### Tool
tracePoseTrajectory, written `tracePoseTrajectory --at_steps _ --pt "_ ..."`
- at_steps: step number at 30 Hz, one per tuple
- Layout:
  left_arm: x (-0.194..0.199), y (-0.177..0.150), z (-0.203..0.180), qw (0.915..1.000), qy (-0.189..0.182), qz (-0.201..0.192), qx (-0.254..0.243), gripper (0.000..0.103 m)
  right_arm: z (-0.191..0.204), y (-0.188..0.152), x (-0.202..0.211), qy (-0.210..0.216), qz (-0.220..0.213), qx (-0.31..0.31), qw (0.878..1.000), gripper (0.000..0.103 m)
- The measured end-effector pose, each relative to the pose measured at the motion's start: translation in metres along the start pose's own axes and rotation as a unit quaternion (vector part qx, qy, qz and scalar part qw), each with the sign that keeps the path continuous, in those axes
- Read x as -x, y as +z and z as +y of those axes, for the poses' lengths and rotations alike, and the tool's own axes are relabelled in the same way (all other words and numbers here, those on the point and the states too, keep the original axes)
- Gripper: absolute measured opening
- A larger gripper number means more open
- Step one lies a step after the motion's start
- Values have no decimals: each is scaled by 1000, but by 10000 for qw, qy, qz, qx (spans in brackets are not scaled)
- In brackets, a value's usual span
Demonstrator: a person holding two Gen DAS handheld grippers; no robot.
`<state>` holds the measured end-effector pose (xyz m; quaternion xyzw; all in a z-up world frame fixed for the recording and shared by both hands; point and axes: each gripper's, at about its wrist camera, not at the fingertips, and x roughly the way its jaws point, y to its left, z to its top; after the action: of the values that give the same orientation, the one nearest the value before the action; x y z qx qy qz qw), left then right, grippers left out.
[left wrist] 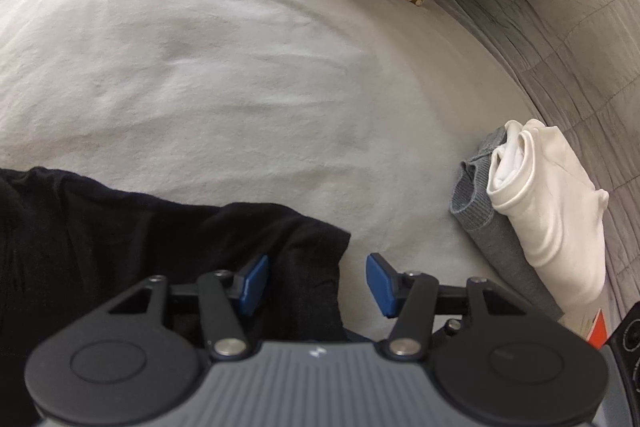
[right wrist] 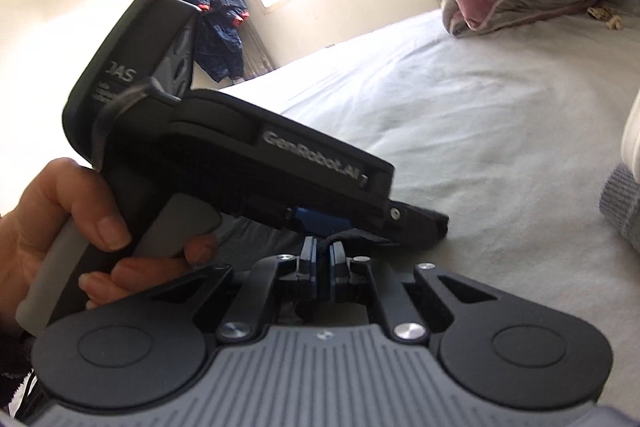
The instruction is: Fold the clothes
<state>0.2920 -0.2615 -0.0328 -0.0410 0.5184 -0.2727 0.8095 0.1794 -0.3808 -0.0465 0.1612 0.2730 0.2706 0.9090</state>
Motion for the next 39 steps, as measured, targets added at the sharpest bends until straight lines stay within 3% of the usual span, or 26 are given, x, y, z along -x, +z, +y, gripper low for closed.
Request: tracePoseTrajectory --at_steps 1,2,3,7,11,13,16,17,23,27,28,29,31,35,39 --pt "4 -1 3 10000 39 -59 4 33 5 1 1 169 -120 66 9998 7" --pt "8 -3 8 9999 72 -127 15 9 10 2 2 331 -220 108 9992 7" --pt "12 -4 12 9998 105 -195 26 3 14 2 3 492 -318 149 9982 7" --pt "37 -12 42 9964 8 -706 476 3 32 2 -6 812 -294 299 9958 8" --pt "58 -24 83 9873 -301 -1077 1125 3 41 1 -15 897 -122 354 9953 18" --pt "68 -34 102 9812 -487 -1271 1367 3 43 3 -14 889 -113 337 9954 20" --pt "78 -50 131 9700 -683 -1523 1770 3 47 3 -12 837 -156 429 9954 41" --pt "79 -54 140 9664 -732 -1570 1901 3 48 3 -12 816 -167 484 9953 43" --pt "72 -79 196 9440 -883 -1654 2717 6 58 -3 -31 823 135 789 9934 43" --pt "72 -92 216 9241 -1338 -1833 3075 29 69 -10 -44 798 389 1061 9904 43" --pt "74 -93 216 9234 -1360 -1922 3031 38 72 -11 -47 781 439 1136 9895 43" --pt "77 -92 214 9270 -1292 -1996 2900 43 74 -12 -48 770 480 1191 9887 43" --pt "83 -87 204 9428 -932 -2057 2453 48 78 -15 -52 775 591 1291 9868 43" --pt "92 -78 178 9696 -71 -2103 1245 52 85 -22 -59 842 836 1531 9811 43" --pt "96 -77 155 9799 272 -1971 115 58 93 -30 -59 1034 1044 1805 9725 43"
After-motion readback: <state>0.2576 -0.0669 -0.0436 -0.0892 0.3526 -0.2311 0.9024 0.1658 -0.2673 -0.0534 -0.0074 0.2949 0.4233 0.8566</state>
